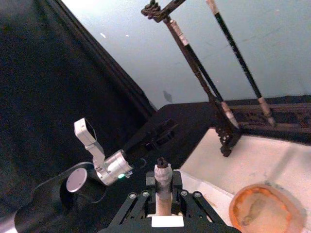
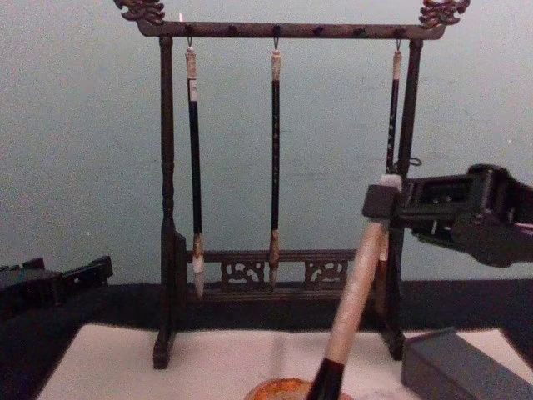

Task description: Pick up the brush from the inkstone, write on the paper, then place the brush back to its original position.

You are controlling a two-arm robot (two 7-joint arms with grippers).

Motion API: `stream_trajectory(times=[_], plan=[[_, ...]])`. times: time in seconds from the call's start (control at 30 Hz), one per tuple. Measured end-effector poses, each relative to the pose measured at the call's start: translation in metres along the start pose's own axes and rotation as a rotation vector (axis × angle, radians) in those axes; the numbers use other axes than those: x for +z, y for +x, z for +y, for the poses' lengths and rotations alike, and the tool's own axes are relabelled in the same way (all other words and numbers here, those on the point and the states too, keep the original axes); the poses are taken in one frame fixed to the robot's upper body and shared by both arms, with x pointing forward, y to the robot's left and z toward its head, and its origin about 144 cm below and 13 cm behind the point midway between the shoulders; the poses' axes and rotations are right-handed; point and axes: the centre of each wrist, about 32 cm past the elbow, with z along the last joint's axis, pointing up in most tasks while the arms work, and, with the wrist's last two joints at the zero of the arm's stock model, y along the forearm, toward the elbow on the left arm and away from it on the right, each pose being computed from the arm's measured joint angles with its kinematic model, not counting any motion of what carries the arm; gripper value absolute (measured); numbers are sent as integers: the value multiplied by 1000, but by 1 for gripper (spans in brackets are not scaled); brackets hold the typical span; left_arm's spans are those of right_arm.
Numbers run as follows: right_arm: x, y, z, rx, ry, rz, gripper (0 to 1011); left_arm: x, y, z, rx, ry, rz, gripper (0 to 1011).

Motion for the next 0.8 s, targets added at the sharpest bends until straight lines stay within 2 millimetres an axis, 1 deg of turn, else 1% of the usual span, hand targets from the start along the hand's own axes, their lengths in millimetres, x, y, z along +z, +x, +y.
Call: stream_trajectory(times=[0.17, 0.33, 0.8], plan=[[-2, -2, 6, 14, 5, 7, 199, 0, 0, 0, 0, 0, 0, 1002], [-4, 1, 9, 5, 19, 23, 199, 0, 0, 0, 0, 0, 0, 1002], [-9, 17, 3, -90, 36, 37, 199, 0, 0, 0, 0, 0, 0, 1002]])
